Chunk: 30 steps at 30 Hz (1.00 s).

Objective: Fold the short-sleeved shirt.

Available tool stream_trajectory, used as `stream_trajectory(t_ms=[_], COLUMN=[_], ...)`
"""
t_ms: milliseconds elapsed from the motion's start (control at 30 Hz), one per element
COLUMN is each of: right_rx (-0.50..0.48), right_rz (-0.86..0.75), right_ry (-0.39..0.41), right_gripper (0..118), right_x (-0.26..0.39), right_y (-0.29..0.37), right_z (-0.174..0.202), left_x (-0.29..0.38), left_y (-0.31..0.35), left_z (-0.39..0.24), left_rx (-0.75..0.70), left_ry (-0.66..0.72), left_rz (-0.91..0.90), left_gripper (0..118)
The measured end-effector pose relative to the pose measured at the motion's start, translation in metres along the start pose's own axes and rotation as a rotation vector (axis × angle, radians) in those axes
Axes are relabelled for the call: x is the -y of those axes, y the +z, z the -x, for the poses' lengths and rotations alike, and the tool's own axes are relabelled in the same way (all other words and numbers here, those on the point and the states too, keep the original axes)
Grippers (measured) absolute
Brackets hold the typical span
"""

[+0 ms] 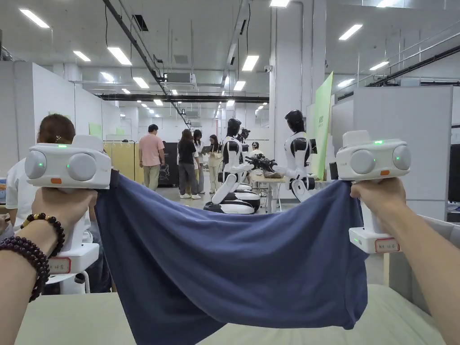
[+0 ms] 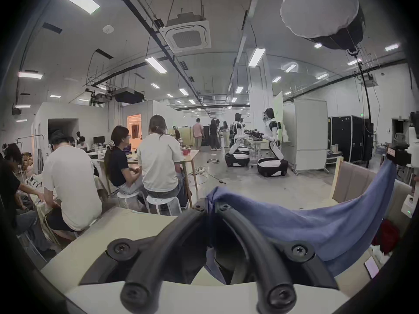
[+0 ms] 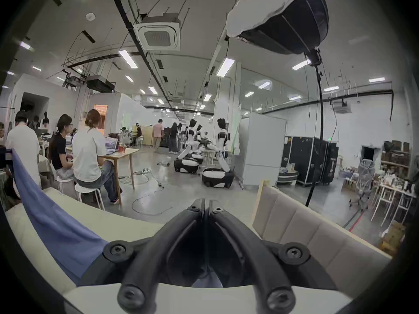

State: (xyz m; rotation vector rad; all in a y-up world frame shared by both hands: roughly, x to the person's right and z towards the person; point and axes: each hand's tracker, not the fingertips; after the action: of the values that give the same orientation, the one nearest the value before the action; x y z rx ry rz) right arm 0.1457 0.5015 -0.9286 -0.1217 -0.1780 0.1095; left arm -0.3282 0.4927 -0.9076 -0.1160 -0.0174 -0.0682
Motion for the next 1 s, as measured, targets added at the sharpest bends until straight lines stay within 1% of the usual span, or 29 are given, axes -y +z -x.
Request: stream_trajectory(t_ms=[133, 267, 333, 433, 533, 633, 700, 733, 800, 833, 933, 1000], right_rx=[-0.008, -0.027, -0.040, -0.051, -0.057, -0.080, -0.100, -0.125, -0.130, -0.136, -0.170, -0.178], right_rz=[0.059, 0.200, 0.278, 0.314, 0.334, 0.325, 0.318, 0.325, 0.324, 0.331, 0.357, 0.371], right_ry=[-0.005, -0.004, 0.010, 0.009, 0.003, 0.009, 0.018, 0.045, 0.072, 0.099, 0.132, 0.131], right_gripper=[3, 3, 3, 3, 3, 3, 3, 3, 3, 3, 3, 3], right_x=[0.052, 0.130, 0.171, 0.208, 0.226, 0.237, 0.246, 0.254, 0.267, 0.276, 0.311, 0.330], right_y=[-0.011, -0.041, -0.050, -0.052, -0.048, -0.021, 0.005, 0.025, 0.066, 0.085, 0.133, 0.159], right_z=[0.010, 0.021, 0.027, 0.030, 0.026, 0.019, 0.015, 0.013, 0.013, 0.012, 0.008, 0.004], left_x=[0.039, 0.098, 0.130, 0.160, 0.175, 0.187, 0.200, 0.213, 0.231, 0.243, 0.283, 0.304], left_y=[-0.011, -0.026, -0.033, -0.036, -0.026, 0.010, 0.039, 0.060, 0.087, 0.107, 0.163, 0.193], left_z=[-0.003, -0.011, -0.015, -0.016, -0.014, -0.007, -0.006, -0.004, 0.000, -0.002, 0.004, 0.003], left_rx=[0.009, 0.034, 0.042, 0.051, 0.049, 0.083, 0.100, 0.110, 0.128, 0.132, 0.150, 0.161], left_ry=[-0.014, -0.029, -0.039, -0.052, -0.063, -0.021, -0.024, -0.023, -0.038, -0.050, -0.069, -0.061], left_rz=[0.038, 0.142, 0.201, 0.238, 0.253, 0.231, 0.226, 0.226, 0.249, 0.260, 0.299, 0.316], left_gripper=[2, 2, 2, 2, 2, 2, 2, 2, 2, 2, 2, 2])
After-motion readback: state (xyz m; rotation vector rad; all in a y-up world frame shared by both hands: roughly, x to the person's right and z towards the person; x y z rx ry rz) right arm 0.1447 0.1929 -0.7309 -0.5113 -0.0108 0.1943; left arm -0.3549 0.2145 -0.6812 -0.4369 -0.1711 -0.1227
